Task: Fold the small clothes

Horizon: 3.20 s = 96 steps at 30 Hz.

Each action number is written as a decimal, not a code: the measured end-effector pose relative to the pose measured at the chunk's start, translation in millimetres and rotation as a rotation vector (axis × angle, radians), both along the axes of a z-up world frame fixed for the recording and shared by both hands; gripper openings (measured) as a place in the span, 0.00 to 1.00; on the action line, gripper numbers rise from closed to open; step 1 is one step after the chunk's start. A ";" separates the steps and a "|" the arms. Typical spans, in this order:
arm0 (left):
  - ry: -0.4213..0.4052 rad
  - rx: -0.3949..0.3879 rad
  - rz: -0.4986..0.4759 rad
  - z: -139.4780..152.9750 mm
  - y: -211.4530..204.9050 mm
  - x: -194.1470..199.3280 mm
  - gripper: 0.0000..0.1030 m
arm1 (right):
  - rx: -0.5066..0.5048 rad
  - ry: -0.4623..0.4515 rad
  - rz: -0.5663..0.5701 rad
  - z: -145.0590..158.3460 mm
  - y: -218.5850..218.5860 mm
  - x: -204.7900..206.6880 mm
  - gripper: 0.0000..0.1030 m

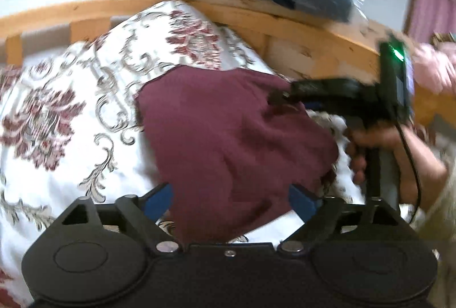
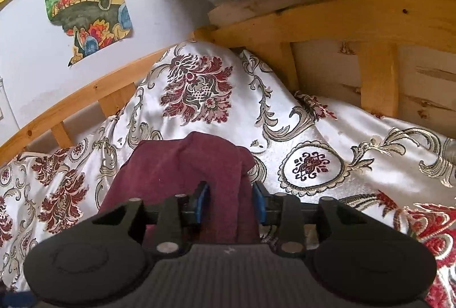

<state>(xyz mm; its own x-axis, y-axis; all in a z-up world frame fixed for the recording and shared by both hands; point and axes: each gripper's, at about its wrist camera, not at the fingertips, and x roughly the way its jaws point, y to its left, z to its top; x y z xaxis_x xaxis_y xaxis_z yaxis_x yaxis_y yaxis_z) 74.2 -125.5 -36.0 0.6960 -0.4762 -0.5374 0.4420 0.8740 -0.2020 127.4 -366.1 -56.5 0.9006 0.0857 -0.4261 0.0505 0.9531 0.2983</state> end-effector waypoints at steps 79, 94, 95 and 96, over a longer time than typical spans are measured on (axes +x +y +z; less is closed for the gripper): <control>0.395 -0.146 0.127 -49.6 22.7 104.0 0.99 | 0.157 0.002 0.148 -27.6 -28.4 41.1 0.72; 0.400 -0.141 0.115 -50.5 22.4 108.0 0.99 | 0.126 -0.008 0.148 -27.2 -19.0 42.2 0.85; 0.401 -0.142 0.115 -50.6 22.5 108.0 0.99 | 0.125 -0.007 0.151 -27.4 -18.9 42.4 0.85; 0.401 -0.142 0.116 -50.7 23.0 107.8 0.99 | 0.125 -0.006 0.155 -27.5 -18.6 42.6 0.86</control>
